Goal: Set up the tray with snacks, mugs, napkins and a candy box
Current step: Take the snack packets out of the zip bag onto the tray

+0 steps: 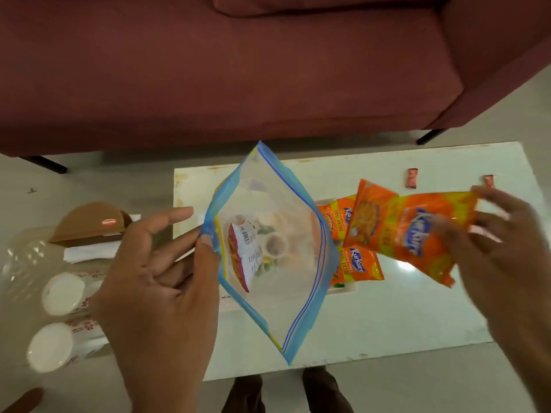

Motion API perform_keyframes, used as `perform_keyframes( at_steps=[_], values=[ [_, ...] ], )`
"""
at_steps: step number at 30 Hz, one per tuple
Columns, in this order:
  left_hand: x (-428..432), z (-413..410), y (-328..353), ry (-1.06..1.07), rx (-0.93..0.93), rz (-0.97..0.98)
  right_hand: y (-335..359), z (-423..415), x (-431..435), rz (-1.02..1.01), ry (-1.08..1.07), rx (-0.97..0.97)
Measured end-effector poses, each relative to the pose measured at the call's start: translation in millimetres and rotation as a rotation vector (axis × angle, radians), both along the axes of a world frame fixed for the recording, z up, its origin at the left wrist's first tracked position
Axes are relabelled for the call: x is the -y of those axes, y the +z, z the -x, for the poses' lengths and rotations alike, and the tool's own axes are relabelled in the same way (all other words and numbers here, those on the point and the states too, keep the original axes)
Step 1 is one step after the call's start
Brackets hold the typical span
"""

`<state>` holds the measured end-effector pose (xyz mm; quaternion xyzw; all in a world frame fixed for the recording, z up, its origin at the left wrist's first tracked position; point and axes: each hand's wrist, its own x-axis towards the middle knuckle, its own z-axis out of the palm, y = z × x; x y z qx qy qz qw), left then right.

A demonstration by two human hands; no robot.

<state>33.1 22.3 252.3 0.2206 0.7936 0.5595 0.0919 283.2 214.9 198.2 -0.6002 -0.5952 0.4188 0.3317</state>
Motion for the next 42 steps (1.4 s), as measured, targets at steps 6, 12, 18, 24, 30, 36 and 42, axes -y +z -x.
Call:
perform_keyframes(
  at_steps=[6, 12, 18, 24, 30, 36, 42],
  values=[
    [-4.7, 0.1, -7.4, -0.003, 0.012, 0.024, -110.6, 32.5, 7.9, 0.059, 0.169, 0.201],
    [-4.1, -1.9, -17.6, 0.028, 0.001, 0.082, -178.2, 42.1, 15.3, 0.153, 0.299, 0.337],
    [-4.6, -6.6, -22.3, 0.015, -0.05, 0.114, -194.9, 45.6, 16.5, 0.246, 0.341, 0.408],
    [-5.3, -9.0, -21.0, 0.036, -0.045, 0.11, -103.4, 61.1, 18.3, 0.047, 0.251, 0.338],
    [-7.1, -16.0, -13.6, 0.058, 0.015, 0.043, 63.9, 98.8, 68.6, -0.419, 0.404, 0.112],
    [-7.3, -26.9, -2.1, 0.034, -0.007, -0.006, 50.3, 155.8, 89.8, -0.14, 1.088, 0.673],
    [-3.8, -35.0, -5.2, 0.034, 0.007, -0.016, 17.2, 182.2, 88.3, -0.022, 1.331, 1.016]
  ],
)
